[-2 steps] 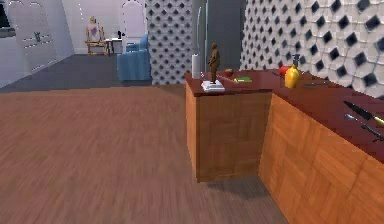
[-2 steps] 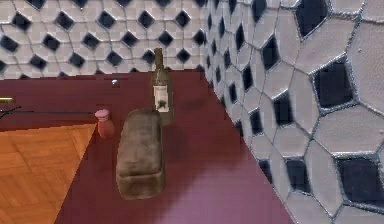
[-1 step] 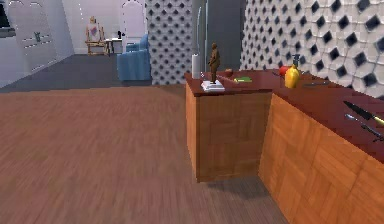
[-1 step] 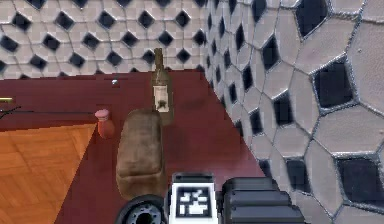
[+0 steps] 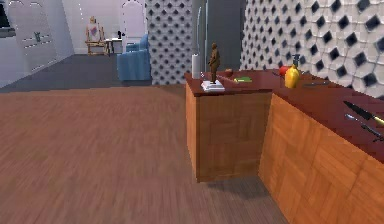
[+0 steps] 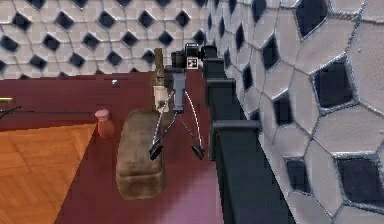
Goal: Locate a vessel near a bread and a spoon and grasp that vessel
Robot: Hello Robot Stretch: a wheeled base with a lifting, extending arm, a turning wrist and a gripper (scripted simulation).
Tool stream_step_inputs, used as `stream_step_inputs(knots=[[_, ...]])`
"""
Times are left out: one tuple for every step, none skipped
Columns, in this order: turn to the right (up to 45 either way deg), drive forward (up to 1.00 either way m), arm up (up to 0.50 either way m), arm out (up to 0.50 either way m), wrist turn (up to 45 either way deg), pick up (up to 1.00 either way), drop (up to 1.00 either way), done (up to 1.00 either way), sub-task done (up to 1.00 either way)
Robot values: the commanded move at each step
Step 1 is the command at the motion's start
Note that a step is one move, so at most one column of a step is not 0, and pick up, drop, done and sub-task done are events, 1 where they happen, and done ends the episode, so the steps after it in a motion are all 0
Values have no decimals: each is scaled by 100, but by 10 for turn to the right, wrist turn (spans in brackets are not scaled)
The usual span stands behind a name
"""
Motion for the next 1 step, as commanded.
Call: stream_step_inputs(knots=[[0, 0, 0, 0, 450, 0, 0, 0, 0]])
